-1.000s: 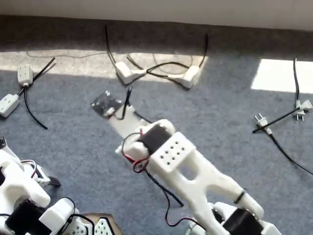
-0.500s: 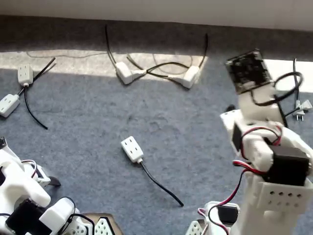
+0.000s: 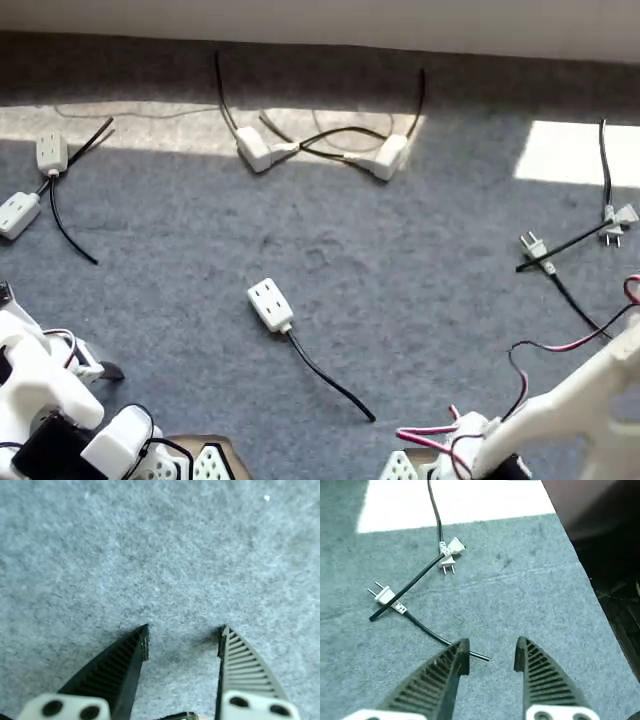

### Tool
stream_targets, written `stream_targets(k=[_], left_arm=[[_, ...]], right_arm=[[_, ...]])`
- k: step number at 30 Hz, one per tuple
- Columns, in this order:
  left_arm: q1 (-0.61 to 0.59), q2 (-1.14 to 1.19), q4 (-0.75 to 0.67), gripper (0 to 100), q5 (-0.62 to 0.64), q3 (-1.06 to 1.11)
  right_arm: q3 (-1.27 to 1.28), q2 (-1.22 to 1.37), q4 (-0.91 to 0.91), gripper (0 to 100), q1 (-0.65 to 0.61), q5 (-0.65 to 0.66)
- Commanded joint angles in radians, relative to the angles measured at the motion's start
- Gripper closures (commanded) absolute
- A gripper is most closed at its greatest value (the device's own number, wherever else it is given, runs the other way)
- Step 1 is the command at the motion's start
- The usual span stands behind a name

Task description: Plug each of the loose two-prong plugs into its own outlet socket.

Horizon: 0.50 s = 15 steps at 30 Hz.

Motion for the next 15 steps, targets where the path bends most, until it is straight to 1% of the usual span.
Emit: stream_targets(k=[1, 4, 6, 8, 15], left_arm=[[-0.001, -0.010, -0.038, 78, 0.005, 0.004], [-0.001, -0.010, -0.038, 78, 0.005, 0.004], [-0.001, -0.010, -0.038, 78, 0.005, 0.004], [-0.001, -0.010, -0.038, 78, 0.005, 0.004], [-0.001, -0.010, -0.038, 78, 0.008, 0.004]], right_arm=[[-0.107, 0.163, -0.039, 84.0, 0.038, 0.005], [-0.231, 0.321, 0.007, 84.0, 0.035, -0.083], [-0.317, 0.423, 0.065, 84.0, 0.002, -0.112], [-0.401, 0.522, 0.108, 84.0, -0.042, -0.114], [-0.704, 0.845, 0.108, 84.0, -0.137, -0.123]])
